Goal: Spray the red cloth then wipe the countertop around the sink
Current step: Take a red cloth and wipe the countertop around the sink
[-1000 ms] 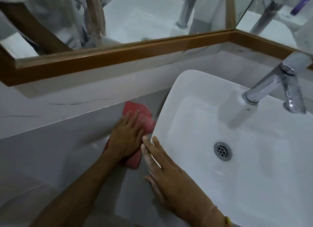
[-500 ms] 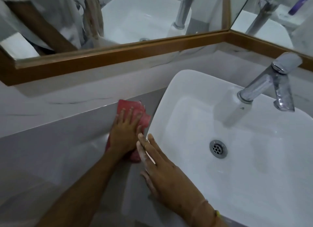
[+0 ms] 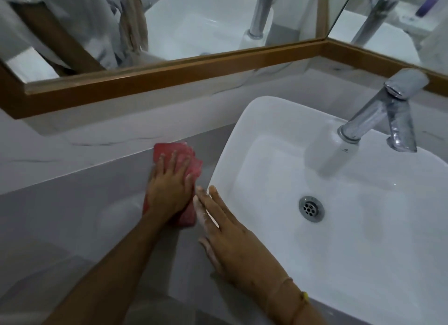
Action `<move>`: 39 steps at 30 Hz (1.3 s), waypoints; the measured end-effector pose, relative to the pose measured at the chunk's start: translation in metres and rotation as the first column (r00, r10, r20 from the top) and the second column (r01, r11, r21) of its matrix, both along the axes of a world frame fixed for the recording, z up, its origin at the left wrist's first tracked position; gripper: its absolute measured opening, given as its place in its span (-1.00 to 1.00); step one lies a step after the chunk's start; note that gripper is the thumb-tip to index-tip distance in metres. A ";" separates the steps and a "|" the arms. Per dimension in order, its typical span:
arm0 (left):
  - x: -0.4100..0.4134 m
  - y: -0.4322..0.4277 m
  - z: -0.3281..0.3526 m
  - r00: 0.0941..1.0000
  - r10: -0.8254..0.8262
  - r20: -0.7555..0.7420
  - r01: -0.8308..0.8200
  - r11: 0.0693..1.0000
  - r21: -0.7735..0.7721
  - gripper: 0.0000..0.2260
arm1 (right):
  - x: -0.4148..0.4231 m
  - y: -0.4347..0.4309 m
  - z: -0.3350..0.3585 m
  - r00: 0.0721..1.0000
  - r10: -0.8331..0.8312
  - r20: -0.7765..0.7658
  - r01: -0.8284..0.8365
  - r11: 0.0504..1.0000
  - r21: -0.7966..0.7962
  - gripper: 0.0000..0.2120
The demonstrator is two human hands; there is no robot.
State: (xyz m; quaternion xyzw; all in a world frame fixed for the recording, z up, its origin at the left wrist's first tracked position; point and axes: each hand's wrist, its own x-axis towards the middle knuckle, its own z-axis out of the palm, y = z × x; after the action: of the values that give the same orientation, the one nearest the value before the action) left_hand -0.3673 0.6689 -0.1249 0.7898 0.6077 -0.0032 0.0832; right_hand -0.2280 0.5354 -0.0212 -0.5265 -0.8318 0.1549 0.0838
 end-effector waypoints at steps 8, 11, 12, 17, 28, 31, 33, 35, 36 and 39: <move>-0.066 -0.090 -0.015 0.934 -0.319 0.160 0.322 0.947 0.008 -0.53 | 0.002 -0.003 0.000 1.000 0.007 -0.025 -0.007 1.000 0.006 -0.41; -0.065 -0.050 -0.009 0.972 -0.201 0.124 0.204 0.979 -0.014 -0.49 | 0.001 -0.002 0.000 1.000 0.021 -0.005 -0.021 1.000 0.013 -0.40; -0.050 -0.033 -0.004 0.986 -0.125 0.113 0.127 0.992 -0.010 -0.47 | 0.002 -0.002 0.000 1.000 0.023 -0.008 -0.023 1.000 0.015 -0.40; 0.011 -0.031 -0.006 0.992 -0.119 0.044 0.121 0.992 -0.037 -0.39 | 0.001 -0.002 -0.003 0.999 -0.003 -0.053 0.003 1.000 0.003 -0.37; -0.017 -0.086 0.023 0.838 0.437 0.327 -0.413 0.899 -0.144 -0.52 | -0.035 -0.095 -0.047 0.982 -0.133 -0.137 0.177 0.901 0.396 -0.71; -0.007 -0.076 0.030 0.783 0.525 0.333 -0.464 0.850 -0.250 -0.55 | -0.061 -0.114 -0.068 0.801 -0.570 -0.184 0.570 0.820 -0.061 -0.66; -0.007 -0.069 0.029 0.761 0.566 0.316 -0.476 0.819 -0.320 -0.53 | -0.074 -0.107 -0.077 0.627 -0.766 -0.144 0.723 0.641 -0.259 -0.59; -0.013 -0.059 0.029 0.685 0.640 0.347 -0.477 0.755 -0.450 -0.53 | -0.090 -0.093 -0.076 0.510 -0.853 -0.111 0.792 0.516 -0.328 -0.54; -0.018 -0.055 0.032 0.644 0.665 0.379 -0.438 0.726 -0.530 -0.56 | -0.099 -0.084 -0.075 0.463 -0.879 -0.119 0.810 0.473 -0.347 -0.50; -0.032 -0.047 0.040 0.598 0.645 0.475 -0.251 0.714 -0.653 -0.66 | -0.119 -0.060 -0.071 0.313 -0.943 -0.110 0.832 0.329 -0.446 -0.44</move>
State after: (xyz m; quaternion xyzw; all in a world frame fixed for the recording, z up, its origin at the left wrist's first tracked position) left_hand -0.3989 0.6219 -0.0845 0.4913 0.6944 0.1410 0.5065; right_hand -0.3471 0.4753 -0.0925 -0.8684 -0.3287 0.2996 0.2194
